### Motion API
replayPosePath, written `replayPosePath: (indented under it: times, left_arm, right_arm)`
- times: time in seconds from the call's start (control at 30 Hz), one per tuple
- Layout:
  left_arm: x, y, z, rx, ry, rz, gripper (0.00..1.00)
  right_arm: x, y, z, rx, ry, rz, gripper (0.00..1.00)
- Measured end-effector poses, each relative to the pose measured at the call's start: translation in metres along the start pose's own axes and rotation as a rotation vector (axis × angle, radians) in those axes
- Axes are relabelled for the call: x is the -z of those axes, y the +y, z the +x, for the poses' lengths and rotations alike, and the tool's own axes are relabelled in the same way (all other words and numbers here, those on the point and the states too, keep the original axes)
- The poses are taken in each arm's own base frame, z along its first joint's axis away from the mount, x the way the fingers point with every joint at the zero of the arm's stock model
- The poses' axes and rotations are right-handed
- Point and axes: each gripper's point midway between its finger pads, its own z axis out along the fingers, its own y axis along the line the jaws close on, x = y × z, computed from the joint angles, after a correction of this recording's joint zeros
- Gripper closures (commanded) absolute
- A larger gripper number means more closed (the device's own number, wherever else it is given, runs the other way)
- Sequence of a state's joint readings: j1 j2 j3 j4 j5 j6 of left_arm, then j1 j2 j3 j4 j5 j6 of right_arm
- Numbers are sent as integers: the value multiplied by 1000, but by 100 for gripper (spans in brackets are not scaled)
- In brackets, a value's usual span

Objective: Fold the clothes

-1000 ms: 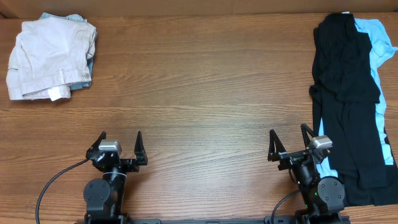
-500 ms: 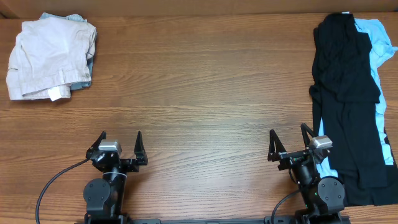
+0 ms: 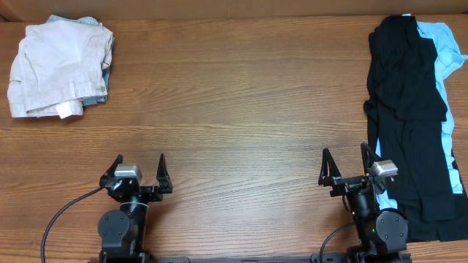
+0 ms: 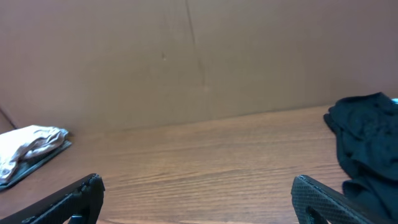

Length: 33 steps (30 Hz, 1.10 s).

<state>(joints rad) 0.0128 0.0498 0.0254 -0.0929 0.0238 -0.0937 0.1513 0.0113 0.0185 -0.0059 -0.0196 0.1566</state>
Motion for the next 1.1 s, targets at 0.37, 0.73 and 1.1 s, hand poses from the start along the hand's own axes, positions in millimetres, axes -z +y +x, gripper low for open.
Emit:
replayPosePath:
  times: [0.37,0.73,1.1]
  left_arm:
    - [14,-3,-45,178,-25,-7,0]
    - [-2,-15,-135,218,110,-9,0]
    - [-71,-16,-128,228,419,-52,0]
  right_arm:
    - [6,23,-18,-10,123,-80,0]
    - [-16,48,-91,-46,406,-68,0]
    - [-83,43,-63,-94,737,-9,0]
